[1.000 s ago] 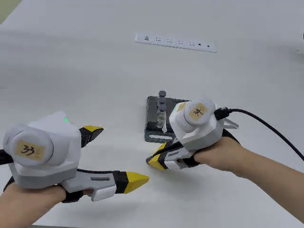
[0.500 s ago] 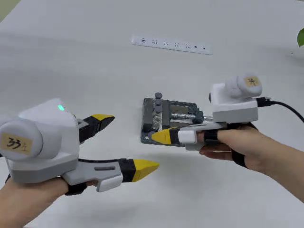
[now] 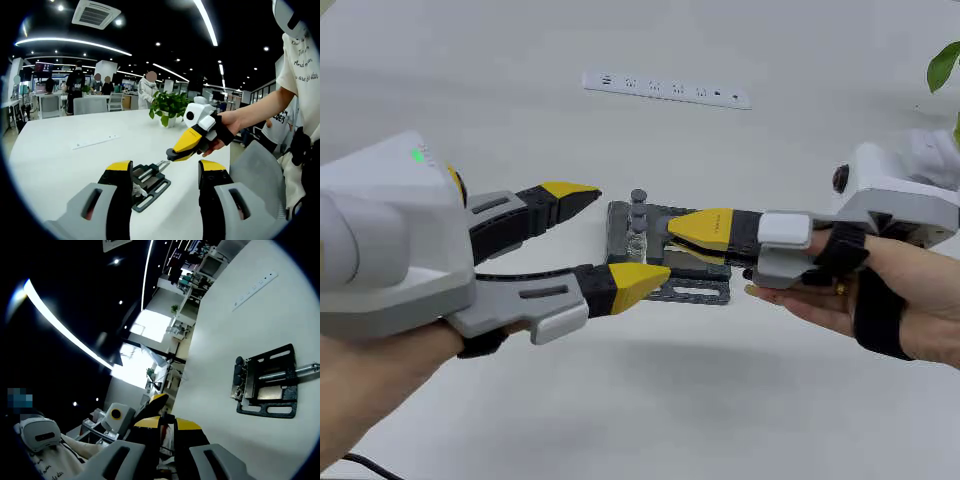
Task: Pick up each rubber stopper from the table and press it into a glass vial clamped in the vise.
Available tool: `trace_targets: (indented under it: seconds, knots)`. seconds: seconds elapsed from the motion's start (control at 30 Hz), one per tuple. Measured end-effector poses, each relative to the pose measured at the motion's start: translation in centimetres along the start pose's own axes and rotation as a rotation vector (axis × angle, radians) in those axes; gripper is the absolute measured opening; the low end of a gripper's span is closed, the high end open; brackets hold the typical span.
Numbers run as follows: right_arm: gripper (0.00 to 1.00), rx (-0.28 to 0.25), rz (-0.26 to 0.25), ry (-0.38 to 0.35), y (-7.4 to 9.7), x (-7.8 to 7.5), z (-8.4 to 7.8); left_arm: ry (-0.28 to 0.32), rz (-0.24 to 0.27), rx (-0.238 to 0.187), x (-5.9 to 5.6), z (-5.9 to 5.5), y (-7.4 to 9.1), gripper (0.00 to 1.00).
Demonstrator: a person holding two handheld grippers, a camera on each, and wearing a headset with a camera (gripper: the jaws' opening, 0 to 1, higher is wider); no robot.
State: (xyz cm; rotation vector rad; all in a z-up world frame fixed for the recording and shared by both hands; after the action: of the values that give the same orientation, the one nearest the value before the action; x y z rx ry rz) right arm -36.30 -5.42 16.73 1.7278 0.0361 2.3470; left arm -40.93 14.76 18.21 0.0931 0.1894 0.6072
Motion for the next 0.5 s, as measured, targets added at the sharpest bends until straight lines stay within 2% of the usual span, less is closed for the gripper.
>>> trace_targets:
  seconds: [0.17,0.23,0.3,0.37,0.5]
  knots:
    - [0.05,-0.047,0.078,-0.106,0.9,0.7,-0.4,-0.029,-0.043,-0.017,-0.6,0.7,-0.5,0.36]
    - [0.05,-0.061,0.080,-0.148,1.1,0.7,-0.7,-0.037,-0.057,-0.022,-0.8,0.8,-0.7,0.33]
    - [0.05,-0.064,0.090,-0.155,1.3,0.7,-1.0,-0.036,-0.066,-0.026,-0.9,0.9,-1.0,0.30]
    - [0.05,-0.057,0.103,-0.196,1.5,0.8,-1.2,-0.040,-0.080,-0.023,-1.1,0.8,-1.3,0.29]
    - [0.05,-0.026,0.109,-0.216,1.6,1.1,-2.0,-0.041,-0.117,-0.028,-1.7,0.9,-1.8,0.22]
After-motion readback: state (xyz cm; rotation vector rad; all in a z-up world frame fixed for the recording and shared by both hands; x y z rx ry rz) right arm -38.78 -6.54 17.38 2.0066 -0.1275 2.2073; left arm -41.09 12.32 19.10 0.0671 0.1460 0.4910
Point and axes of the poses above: the centre of the closed fingertips' face, and the gripper's own axes: y roughly backward along the fingers, x roughly to its left, z roughly out of its top, the point moved 10 cm from there along y, roughly backward along the fingers, and after that the axes turned 3 degrees about -z, right-handed, at the moved point
